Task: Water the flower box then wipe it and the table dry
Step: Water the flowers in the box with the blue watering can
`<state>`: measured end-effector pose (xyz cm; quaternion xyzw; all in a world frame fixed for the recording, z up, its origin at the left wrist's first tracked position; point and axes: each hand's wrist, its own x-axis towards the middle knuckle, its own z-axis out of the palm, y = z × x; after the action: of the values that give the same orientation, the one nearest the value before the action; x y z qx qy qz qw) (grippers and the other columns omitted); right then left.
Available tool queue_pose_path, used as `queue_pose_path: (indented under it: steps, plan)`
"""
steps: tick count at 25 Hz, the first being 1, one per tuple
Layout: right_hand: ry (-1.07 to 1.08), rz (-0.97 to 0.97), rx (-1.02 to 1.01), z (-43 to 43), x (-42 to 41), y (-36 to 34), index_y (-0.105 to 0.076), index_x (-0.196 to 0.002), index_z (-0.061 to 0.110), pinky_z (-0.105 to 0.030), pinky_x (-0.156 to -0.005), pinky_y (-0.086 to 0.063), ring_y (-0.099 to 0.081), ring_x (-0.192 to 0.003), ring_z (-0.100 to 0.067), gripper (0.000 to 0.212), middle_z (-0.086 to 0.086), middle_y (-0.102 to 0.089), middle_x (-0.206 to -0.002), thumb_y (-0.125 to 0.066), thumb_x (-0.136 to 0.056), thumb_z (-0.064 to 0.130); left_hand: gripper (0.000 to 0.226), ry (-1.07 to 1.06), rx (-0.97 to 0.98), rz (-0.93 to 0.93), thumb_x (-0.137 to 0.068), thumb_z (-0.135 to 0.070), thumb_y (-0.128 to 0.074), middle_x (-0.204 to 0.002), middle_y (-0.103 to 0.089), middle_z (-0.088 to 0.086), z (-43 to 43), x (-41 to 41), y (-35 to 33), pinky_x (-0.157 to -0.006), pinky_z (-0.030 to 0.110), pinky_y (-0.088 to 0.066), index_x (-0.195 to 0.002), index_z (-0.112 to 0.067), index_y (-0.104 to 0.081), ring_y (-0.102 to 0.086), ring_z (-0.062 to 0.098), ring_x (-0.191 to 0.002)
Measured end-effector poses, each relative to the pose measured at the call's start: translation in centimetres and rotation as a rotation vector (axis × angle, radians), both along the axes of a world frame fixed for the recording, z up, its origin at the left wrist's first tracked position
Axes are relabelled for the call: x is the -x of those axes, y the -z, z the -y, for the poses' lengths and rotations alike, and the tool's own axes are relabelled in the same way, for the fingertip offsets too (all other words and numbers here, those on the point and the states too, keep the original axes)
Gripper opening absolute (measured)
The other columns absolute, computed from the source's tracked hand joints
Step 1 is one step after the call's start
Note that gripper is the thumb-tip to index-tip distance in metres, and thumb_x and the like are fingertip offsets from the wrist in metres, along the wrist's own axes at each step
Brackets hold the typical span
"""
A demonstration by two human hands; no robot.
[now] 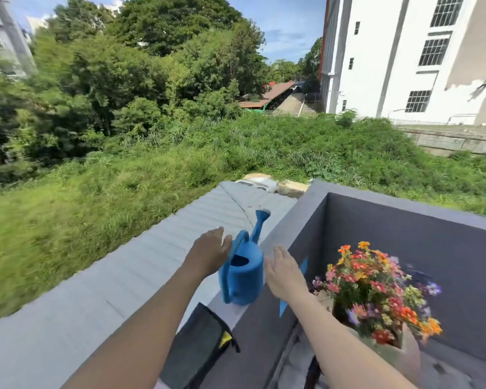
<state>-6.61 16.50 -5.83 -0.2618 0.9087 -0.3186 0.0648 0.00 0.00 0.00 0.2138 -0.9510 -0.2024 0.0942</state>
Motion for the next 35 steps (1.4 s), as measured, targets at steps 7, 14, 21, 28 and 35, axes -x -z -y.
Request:
queue_pose_path:
  steps: [7,14,21,28,35]
  plan:
    - [0.206,0.218,0.296,5.2,1.7,6.8,-0.013,-0.154,0.012,-0.035,-0.122,-0.016,-0.014,-0.151,-0.016,0.056,-0.002,-0.017,-0.163,-0.022,-0.104,0.036,0.027,-0.098,-0.308,-0.186,-0.098,-0.035,-0.036,-0.078,-0.059,0.001,-2.2,1.8,5.4,-0.064,0.031,-0.04,-0.087,-0.017,-0.052,-0.056,0.021,-0.076]
    - [0.371,0.189,0.524,7.4,1.8,8.5,-0.022,-0.152,0.012,-0.022,-0.108,-0.027,-0.028,-0.146,-0.017,0.054,-0.002,-0.029,-0.159,-0.021,-0.102,0.033,0.025,-0.235,-0.349,-0.422,-0.095,-0.035,-0.047,-0.07,-0.063,-0.003,-3.9,3.3,7.1,-0.063,0.03,-0.049,-0.099,-0.014,-0.059,-0.061,0.016,-0.065]
    - [0.32,0.147,0.486,5.8,1.8,6.9,-0.018,-0.153,0.015,-0.027,-0.112,-0.03,-0.029,-0.145,-0.015,0.055,-0.001,-0.026,-0.16,-0.027,-0.103,0.035,0.032,-0.229,-0.489,-0.462,-0.092,-0.036,-0.055,-0.068,-0.067,0.0,-3.6,3.6,6.0,-0.06,0.018,-0.045,-0.098,-0.008,-0.068,-0.06,0.016,-0.064]
    - [0.403,-0.155,0.573,3.3,2.2,-1.9,-0.011,-0.153,0.007,-0.024,-0.116,-0.017,-0.018,-0.149,-0.021,0.088,-0.009,-0.017,-0.163,-0.01,-0.088,0.066,0.017,0.075,-0.424,-0.51,-0.085,-0.035,-0.064,-0.063,-0.07,-0.01,-3.5,6.0,-4.4,-0.06,0.01,-0.042,-0.077,-0.022,-0.072,-0.062,-0.001,-0.063]
    - [0.418,-0.414,0.466,-2.5,1.3,-3.2,-0.018,-0.151,0.004,-0.044,-0.122,-0.019,-0.015,-0.15,-0.025,0.086,-0.013,-0.016,-0.162,0.0,-0.091,0.063,0.022,0.324,-0.29,-0.447,-0.079,-0.036,-0.072,-0.061,-0.067,-0.006,-6.9,7.6,-10.4,-0.051,0.009,-0.039,-0.083,-0.016,-0.076,-0.054,-0.005,-0.049]
